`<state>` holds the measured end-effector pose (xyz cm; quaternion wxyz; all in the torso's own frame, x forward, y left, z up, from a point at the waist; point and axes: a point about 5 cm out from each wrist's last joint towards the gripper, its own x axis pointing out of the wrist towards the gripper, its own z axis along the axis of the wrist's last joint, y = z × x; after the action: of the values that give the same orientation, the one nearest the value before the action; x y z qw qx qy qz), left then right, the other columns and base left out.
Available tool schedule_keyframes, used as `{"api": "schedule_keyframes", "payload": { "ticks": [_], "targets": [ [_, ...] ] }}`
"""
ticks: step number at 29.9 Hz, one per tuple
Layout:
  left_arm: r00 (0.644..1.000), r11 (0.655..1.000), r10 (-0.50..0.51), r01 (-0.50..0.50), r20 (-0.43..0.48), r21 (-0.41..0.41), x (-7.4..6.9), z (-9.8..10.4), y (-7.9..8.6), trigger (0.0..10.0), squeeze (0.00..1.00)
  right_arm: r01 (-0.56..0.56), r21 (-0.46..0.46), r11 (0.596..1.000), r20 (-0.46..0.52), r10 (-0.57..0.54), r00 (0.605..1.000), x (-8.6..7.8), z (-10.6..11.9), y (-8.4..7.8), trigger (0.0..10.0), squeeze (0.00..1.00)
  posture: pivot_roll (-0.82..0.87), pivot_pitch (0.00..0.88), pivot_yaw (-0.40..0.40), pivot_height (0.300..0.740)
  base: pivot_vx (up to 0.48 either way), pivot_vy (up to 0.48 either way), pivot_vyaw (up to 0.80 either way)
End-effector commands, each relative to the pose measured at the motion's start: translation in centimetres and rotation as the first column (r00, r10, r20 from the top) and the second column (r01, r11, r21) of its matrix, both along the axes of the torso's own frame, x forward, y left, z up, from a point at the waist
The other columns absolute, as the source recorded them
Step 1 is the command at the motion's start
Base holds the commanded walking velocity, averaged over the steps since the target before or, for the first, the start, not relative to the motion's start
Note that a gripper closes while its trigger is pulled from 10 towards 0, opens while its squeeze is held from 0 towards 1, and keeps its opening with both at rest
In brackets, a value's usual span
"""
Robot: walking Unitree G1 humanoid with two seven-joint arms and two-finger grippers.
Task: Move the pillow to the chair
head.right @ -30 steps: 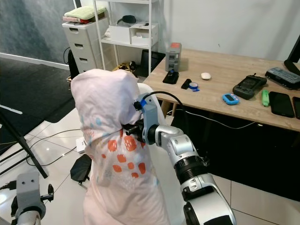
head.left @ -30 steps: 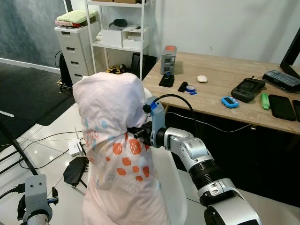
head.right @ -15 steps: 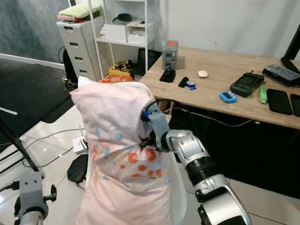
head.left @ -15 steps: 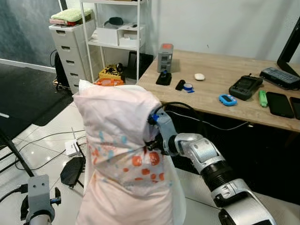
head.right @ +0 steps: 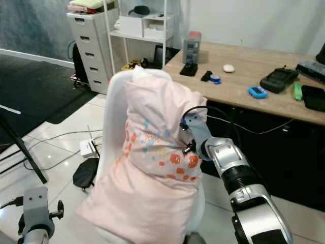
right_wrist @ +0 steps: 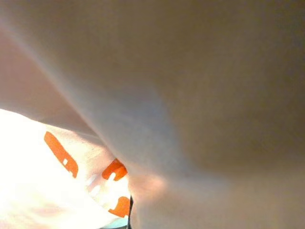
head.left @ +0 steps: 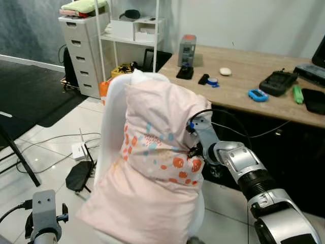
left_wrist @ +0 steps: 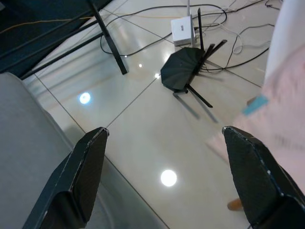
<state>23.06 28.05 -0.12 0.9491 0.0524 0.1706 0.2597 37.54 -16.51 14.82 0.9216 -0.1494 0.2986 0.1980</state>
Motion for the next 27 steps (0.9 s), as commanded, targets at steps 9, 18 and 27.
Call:
{"api": "schedule_keyframes", "payload": {
  "ticks": [9,18,27],
  "targets": [
    [1.000,1.000,0.001,-0.002,-0.020,-0.016,-0.4,-0.4,0.0,10.0,0.00,0.225,0.295,0.929,-0.125,-0.196,0.973,-0.9,-3.6,-0.2,10.0,0.00,-0.15,0.121,-0.009,0.535,0.000,0.000,0.00],
    [1.000,1.000,-0.013,0.012,-0.023,-0.019,-0.2,-0.5,-0.3,10.0,0.00,0.480,0.610,0.630,-0.206,-0.460,0.864,-0.6,-4.8,-0.4,10.0,0.00,-0.14,0.112,-0.007,0.490,0.000,0.000,0.00],
    [1.000,1.000,-0.018,0.017,-0.025,-0.020,-0.3,-0.5,-0.2,10.0,0.00,0.590,0.521,0.618,-0.278,-0.530,0.801,-0.9,-6.4,1.2,10.0,0.00,-0.14,0.111,-0.002,0.450,0.000,0.000,0.00]
  ]
}}
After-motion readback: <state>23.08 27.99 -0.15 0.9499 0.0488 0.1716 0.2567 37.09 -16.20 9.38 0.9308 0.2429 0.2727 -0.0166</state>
